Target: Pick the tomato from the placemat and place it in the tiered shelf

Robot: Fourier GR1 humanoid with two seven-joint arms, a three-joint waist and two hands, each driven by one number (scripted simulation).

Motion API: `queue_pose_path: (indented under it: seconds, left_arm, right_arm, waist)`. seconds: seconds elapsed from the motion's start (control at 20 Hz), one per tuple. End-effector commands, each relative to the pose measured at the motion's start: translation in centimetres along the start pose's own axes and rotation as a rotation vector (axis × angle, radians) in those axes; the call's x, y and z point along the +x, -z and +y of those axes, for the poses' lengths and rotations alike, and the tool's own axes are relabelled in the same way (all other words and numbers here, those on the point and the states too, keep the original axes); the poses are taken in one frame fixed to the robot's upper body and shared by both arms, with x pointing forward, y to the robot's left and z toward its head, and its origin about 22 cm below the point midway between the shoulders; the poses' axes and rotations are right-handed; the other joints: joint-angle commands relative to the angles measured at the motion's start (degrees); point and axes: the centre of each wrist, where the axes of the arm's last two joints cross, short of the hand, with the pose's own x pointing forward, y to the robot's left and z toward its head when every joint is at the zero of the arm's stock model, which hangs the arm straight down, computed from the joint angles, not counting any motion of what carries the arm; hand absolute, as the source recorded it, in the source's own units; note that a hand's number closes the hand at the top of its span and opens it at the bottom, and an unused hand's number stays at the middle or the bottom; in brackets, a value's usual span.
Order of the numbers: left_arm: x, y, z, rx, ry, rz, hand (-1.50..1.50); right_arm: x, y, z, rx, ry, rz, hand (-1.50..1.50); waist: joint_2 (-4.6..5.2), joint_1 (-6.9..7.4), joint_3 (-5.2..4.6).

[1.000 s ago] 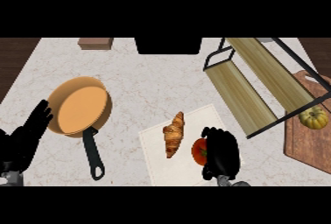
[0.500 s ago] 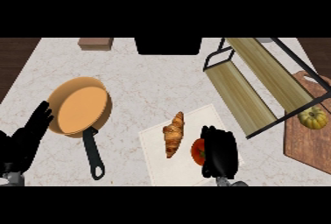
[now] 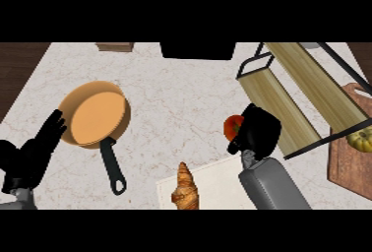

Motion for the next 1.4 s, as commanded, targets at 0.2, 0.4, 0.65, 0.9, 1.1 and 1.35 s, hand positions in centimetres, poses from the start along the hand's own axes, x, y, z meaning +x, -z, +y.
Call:
queue_pose_path:
  seconds: [0.2,0.4,0.65,0.9,1.1,1.35]
  left_arm:
    - [0.9,1.1,-0.5,-0.011,0.001,0.006,0.00]
    - [1.3,1.1,0.4,-0.005,0.013,-0.007,0.00]
    - [0.4,0.7,-0.4,-0.002,0.025,0.015,0.00]
    - [-1.1,-0.4,0.6,0.002,0.010,0.023,0.00]
    - [0.1,0.8,0.0,0.005,0.011,0.014,0.00]
    - [-0.5,0.5,-0.2,0.017,-0.004,0.014,0.00]
  right_arm:
    - [7.4,1.8,-7.4,-0.122,0.144,0.260,1.50]
    - [8.4,1.3,-9.8,-0.148,0.273,0.249,1.50]
    - [9.4,0.3,-15.0,-0.252,0.458,0.201,1.50]
    - [10.0,0.0,-18.0,-0.355,0.492,0.204,1.50]
    - [11.3,-0.9,-21.2,-0.413,0.500,0.182,1.50]
    - [11.8,-1.3,-24.0,-0.521,0.473,0.232,1.50]
  waist:
    - [-0.21,0.53,-0.05]
    - [-0.60,0.74,-0.05]
    - [-1.29,0.05,-0.09]
    - [-1.37,-0.14,-0.18]
    - [-1.20,-0.20,-0.23]
    - [-1.28,-1.02,-0.20]
